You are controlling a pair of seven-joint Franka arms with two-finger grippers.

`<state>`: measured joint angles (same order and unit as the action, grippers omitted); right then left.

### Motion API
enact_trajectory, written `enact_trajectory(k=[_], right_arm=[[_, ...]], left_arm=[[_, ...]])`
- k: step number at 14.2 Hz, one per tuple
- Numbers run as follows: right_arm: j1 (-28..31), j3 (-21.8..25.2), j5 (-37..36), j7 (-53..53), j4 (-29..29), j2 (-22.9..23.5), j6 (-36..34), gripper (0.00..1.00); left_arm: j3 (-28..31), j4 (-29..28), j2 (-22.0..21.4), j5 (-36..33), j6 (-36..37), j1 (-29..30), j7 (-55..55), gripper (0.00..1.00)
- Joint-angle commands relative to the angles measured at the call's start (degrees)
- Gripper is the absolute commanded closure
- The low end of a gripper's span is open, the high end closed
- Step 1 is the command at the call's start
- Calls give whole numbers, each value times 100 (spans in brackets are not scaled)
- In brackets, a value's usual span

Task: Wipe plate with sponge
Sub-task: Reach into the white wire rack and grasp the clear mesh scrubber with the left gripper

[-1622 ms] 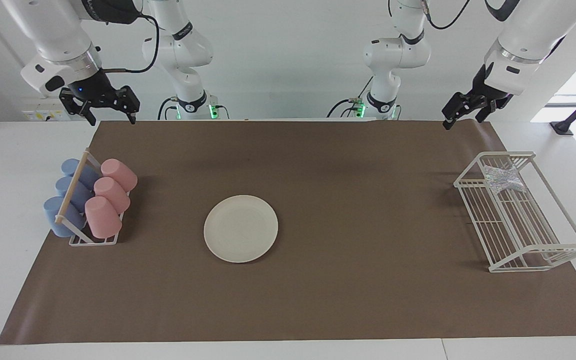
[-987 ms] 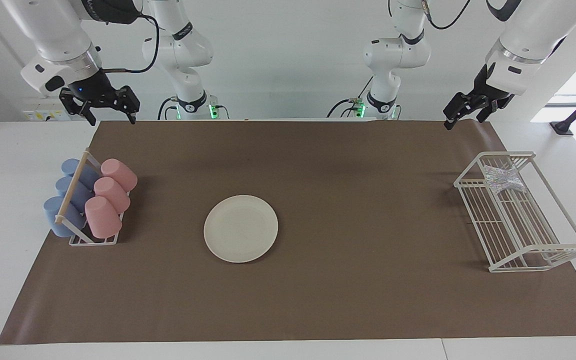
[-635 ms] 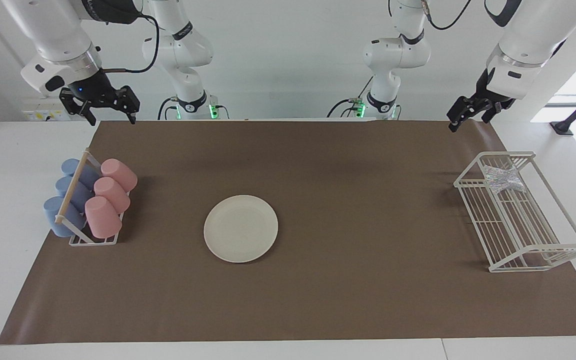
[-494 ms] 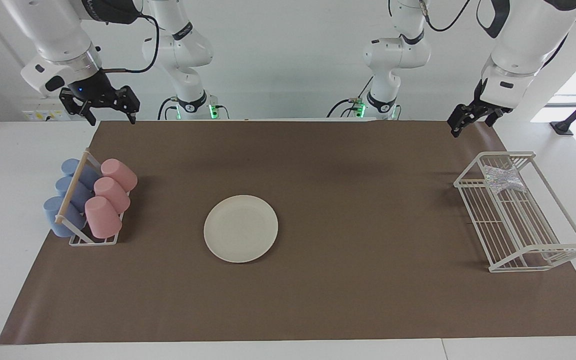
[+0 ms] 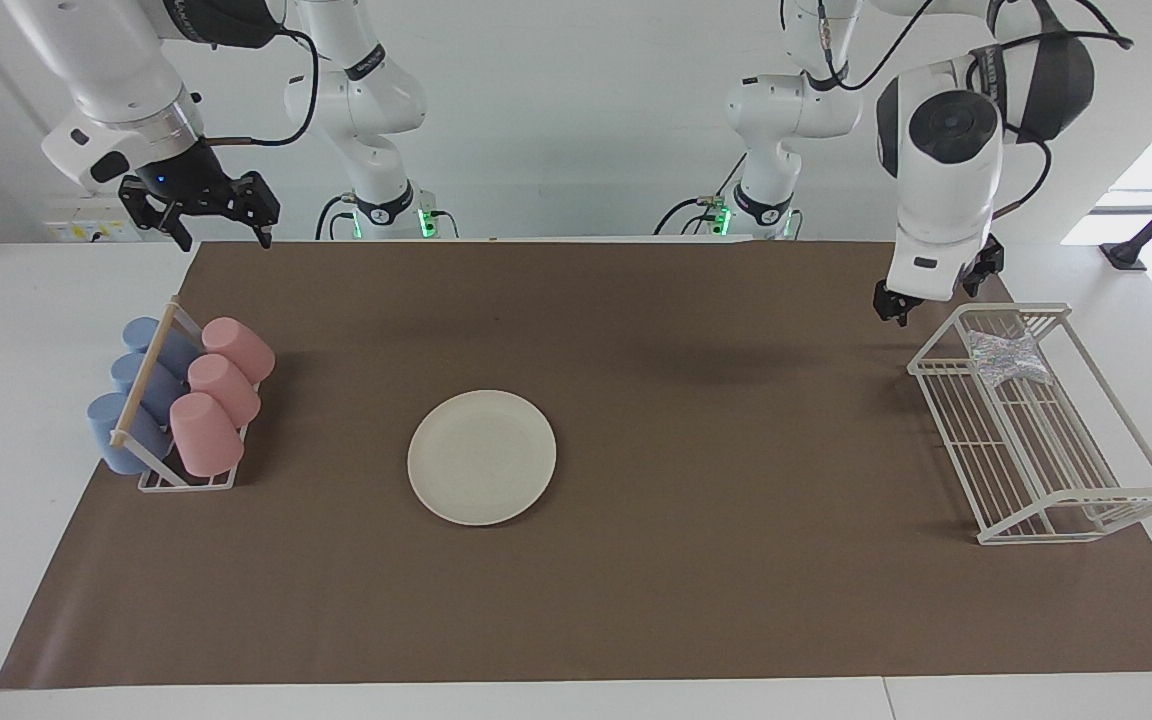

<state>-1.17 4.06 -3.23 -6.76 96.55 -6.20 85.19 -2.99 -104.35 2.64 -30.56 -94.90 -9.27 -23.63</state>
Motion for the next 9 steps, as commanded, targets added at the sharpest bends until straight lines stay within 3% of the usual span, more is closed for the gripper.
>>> enact_trajectory(k=[1, 5, 9], right_arm=[[47, -19, 121, -106, 118, -127, -20, 0], [47, -19, 121, -106, 118, -118, -20, 0], [47, -19, 121, -106, 127, -118, -20, 0]], left_arm=[[61, -41, 359, -730, -186, -136, -177, 0], [70, -550, 466, -1671, -572, -66, -414, 0], [79, -587, 536, -1752, -775, 206, -414, 0]])
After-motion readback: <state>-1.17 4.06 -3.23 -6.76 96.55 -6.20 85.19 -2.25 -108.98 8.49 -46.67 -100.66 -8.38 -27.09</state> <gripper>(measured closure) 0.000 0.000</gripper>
